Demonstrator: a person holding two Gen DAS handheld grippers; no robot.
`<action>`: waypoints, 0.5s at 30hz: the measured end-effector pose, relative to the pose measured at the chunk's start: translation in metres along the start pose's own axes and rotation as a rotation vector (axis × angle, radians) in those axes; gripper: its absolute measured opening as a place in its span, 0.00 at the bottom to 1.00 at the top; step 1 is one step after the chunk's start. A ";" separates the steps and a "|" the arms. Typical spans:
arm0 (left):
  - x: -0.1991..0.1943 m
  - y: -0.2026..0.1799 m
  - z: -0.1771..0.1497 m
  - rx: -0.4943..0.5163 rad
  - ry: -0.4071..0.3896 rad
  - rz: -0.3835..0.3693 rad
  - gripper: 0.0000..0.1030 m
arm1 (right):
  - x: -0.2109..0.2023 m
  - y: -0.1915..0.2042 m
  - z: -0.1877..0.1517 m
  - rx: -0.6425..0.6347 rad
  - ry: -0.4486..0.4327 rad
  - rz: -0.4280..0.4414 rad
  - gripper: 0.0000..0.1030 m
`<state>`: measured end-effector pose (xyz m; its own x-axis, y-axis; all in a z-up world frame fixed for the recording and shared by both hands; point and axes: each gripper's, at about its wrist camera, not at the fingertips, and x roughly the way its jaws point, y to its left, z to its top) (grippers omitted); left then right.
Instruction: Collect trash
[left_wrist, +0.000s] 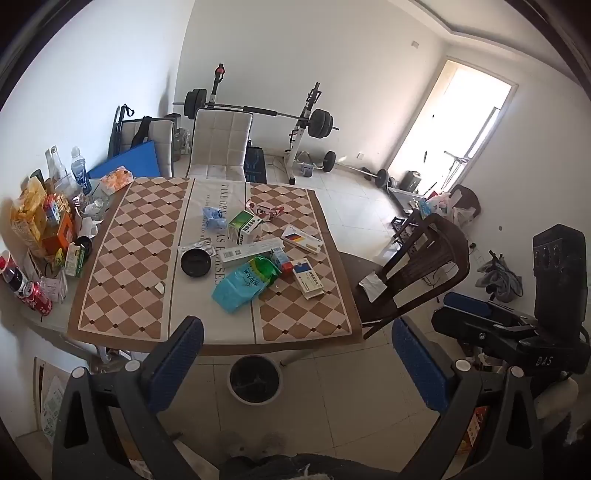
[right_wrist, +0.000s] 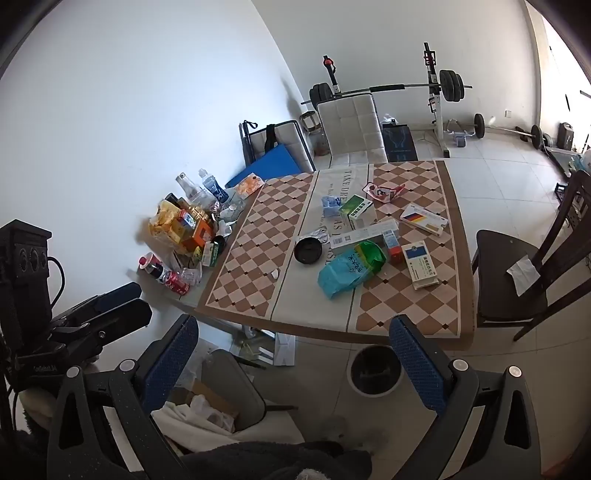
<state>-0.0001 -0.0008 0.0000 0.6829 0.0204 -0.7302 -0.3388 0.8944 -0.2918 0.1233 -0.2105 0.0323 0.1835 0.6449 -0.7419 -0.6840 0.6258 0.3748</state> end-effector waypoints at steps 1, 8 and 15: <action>0.001 0.000 0.000 0.000 0.001 0.004 1.00 | 0.000 0.000 0.000 0.000 0.001 -0.001 1.00; 0.003 -0.003 0.001 0.008 0.000 -0.041 1.00 | 0.003 0.000 -0.001 0.003 0.019 0.016 1.00; 0.004 -0.005 0.002 0.008 -0.002 -0.041 1.00 | 0.004 0.006 -0.004 0.004 0.015 0.024 1.00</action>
<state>0.0053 -0.0039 -0.0001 0.6976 -0.0149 -0.7164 -0.3059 0.8979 -0.3165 0.1174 -0.2061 0.0292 0.1566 0.6534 -0.7406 -0.6853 0.6119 0.3950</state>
